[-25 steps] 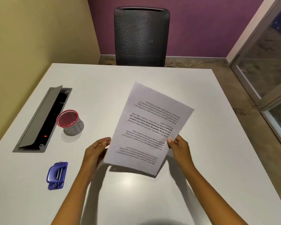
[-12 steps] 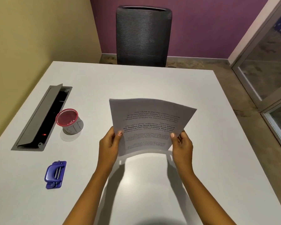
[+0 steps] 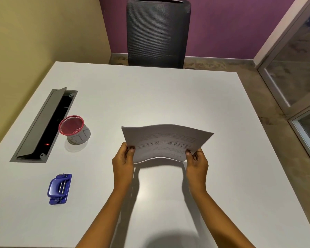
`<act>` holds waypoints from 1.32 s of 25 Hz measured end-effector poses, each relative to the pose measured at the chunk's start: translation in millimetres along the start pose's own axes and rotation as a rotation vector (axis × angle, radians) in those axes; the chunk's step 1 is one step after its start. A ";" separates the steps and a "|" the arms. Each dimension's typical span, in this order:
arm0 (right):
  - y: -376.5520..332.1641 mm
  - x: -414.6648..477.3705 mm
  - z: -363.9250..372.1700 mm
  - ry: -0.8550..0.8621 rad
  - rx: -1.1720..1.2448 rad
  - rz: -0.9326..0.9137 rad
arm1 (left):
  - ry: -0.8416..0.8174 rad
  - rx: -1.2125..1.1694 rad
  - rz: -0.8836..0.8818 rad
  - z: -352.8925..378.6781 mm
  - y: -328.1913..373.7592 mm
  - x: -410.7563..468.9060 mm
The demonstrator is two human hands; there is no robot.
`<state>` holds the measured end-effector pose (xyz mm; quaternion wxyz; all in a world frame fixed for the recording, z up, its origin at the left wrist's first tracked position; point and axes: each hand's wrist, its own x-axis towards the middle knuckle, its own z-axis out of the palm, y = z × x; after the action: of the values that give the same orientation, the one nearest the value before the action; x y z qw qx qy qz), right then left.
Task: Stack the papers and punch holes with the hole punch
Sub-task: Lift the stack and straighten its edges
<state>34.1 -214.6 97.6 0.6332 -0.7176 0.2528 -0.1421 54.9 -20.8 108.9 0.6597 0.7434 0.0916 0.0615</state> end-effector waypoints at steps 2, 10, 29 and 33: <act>0.1 0.0 -1.4 0.002 0.007 0.005 | 0.004 0.010 0.016 -0.1 -3.7 0.3; -0.9 -0.4 -0.6 -0.043 -0.022 -0.007 | 0.006 0.068 -0.016 3.3 -19.2 0.8; 10.2 0.2 0.4 -0.048 -0.020 0.007 | -0.005 0.052 -0.046 3.3 -20.8 -4.3; 10.9 2.6 -1.0 -0.049 -0.014 -0.011 | -0.005 0.064 -0.032 2.9 -19.7 -6.1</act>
<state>33.8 -217.7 86.8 0.6334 -0.7267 0.2343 -0.1260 48.4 -22.7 89.2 0.6366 0.7627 0.1038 0.0464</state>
